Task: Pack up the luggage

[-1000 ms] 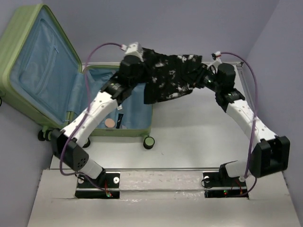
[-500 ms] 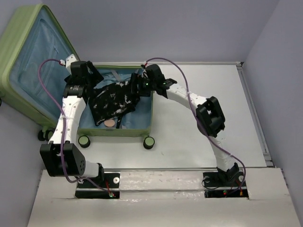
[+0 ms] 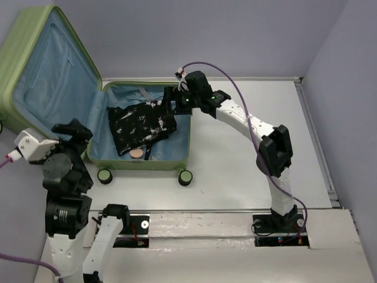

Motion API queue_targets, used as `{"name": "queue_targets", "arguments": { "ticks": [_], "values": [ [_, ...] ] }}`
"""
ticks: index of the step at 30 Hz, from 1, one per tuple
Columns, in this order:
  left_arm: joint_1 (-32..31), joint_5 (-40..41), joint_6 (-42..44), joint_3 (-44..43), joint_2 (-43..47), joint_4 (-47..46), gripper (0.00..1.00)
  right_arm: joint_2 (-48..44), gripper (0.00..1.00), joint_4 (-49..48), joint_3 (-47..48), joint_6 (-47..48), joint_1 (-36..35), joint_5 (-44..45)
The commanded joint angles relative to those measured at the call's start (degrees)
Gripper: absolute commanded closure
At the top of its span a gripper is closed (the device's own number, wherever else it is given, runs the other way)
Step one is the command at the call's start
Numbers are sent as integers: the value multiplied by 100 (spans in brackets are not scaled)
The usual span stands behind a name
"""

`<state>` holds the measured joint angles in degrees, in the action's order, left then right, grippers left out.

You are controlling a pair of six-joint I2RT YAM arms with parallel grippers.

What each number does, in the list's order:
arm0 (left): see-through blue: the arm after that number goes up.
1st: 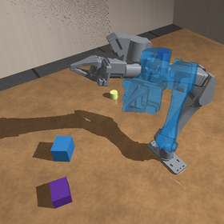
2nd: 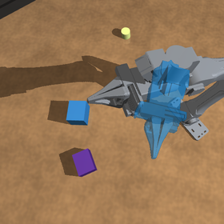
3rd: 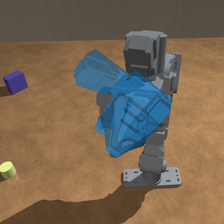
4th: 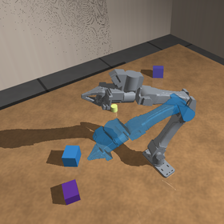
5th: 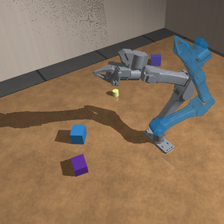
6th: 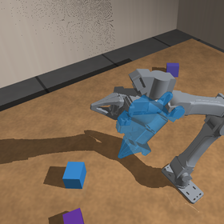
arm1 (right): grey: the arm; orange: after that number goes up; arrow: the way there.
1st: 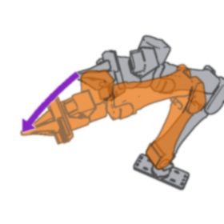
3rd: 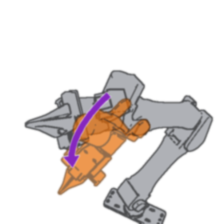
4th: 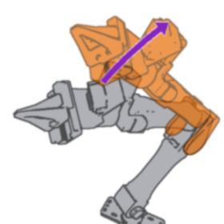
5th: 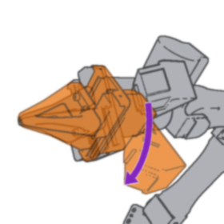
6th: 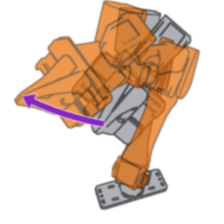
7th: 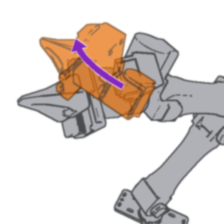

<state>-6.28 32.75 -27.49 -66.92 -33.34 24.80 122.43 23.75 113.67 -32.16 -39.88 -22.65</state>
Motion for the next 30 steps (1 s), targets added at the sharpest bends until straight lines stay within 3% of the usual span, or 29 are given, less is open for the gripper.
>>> {"name": "queue_targets", "arguments": {
  "ticks": [1,4,9,13,16,21,30],
  "values": [
    [13,1847,15,1074,661,631,14,-1229,5,-55,-125,508,-82,-65],
    [22,2567,199,1382,873,658,14,-1983,4,-19,-1070,878,-82,401],
    [154,3552,375,1243,-48,509,13,-2969,5,-361,-2601,1229,-82,648],
    [453,3931,1543,1313,-627,-694,13,-3357,5,-748,-3569,1283,-82,649],
    [750,4090,1536,1102,-1522,-836,17,-3419,5,-810,-3904,1353,-82,639],
    [1383,3791,833,829,-2132,-528,30,-3551,4,-837,-4308,1537,-82,815],
    [1648,3765,1086,618,-2712,-975,33,-2911,4,-1012,-4134,1257,-82,1288]
  ]
}}
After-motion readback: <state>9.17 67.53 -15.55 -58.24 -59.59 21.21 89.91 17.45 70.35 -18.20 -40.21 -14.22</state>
